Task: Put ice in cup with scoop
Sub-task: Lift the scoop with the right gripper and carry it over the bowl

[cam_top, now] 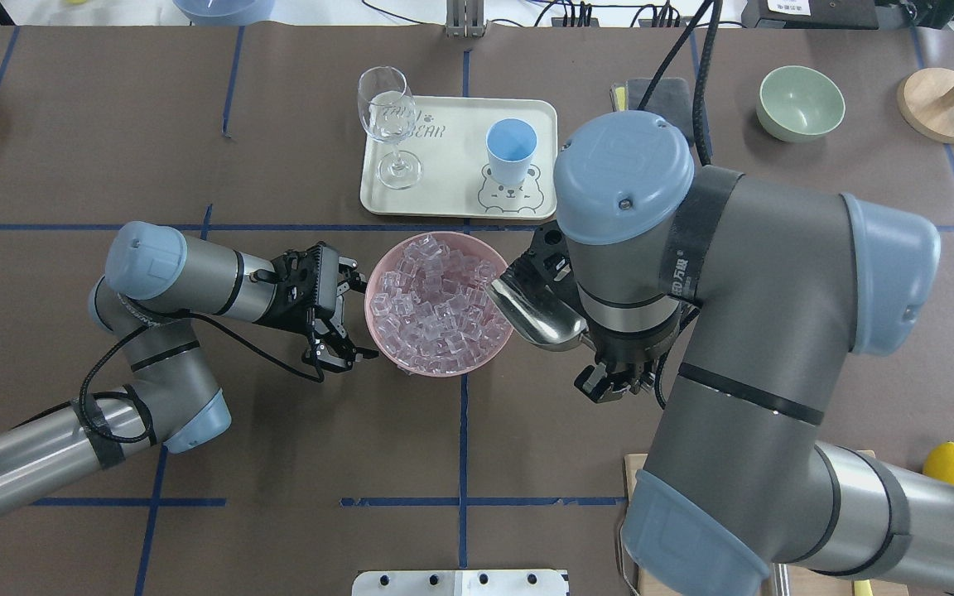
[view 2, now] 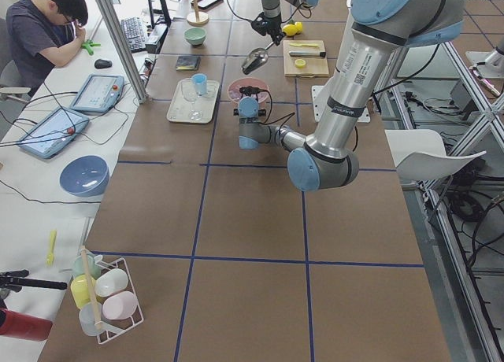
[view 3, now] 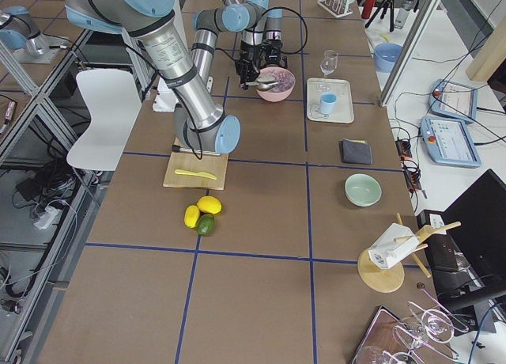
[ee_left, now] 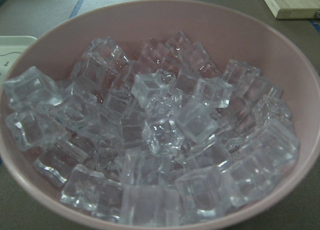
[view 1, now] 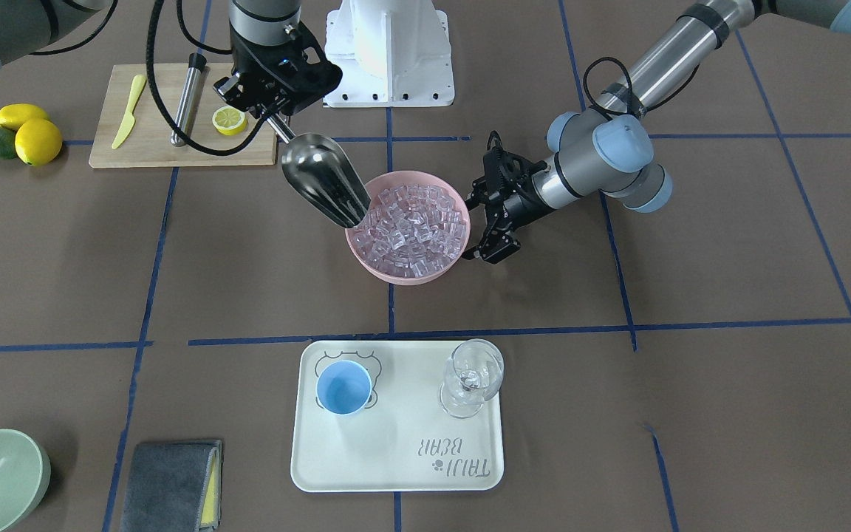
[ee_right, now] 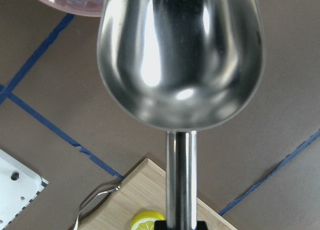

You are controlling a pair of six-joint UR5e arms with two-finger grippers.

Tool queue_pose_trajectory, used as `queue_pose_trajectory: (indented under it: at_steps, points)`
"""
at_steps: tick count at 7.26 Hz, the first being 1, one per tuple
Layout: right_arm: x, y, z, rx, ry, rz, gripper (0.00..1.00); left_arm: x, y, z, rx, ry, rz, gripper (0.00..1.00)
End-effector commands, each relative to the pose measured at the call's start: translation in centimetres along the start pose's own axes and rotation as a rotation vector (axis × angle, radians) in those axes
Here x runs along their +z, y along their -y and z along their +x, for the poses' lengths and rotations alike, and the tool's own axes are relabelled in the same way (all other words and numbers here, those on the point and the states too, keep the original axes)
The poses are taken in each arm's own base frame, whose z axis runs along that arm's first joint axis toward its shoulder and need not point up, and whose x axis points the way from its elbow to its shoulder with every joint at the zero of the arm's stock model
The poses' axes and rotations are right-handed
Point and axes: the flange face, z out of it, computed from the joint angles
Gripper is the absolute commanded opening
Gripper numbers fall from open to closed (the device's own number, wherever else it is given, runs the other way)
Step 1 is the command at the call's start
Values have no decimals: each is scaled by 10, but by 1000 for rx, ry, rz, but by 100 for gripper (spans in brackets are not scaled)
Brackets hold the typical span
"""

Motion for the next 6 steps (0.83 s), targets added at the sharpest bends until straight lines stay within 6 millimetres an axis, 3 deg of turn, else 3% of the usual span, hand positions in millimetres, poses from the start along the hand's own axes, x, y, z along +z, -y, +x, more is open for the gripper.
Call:
queue_pose_trajectory:
  at_steps: [1, 5, 6]
  points:
    - [-4, 1, -6, -176, -25, -88, 0, 0, 0, 0, 1, 2, 1, 100]
    - [-19, 14, -8, -277, -70, -237, 0, 0, -1, 0, -1, 2, -2, 100]
    - [-24, 28, -13, -269, -64, -246, 0, 0, -1, 0, -1, 2, -2, 100]
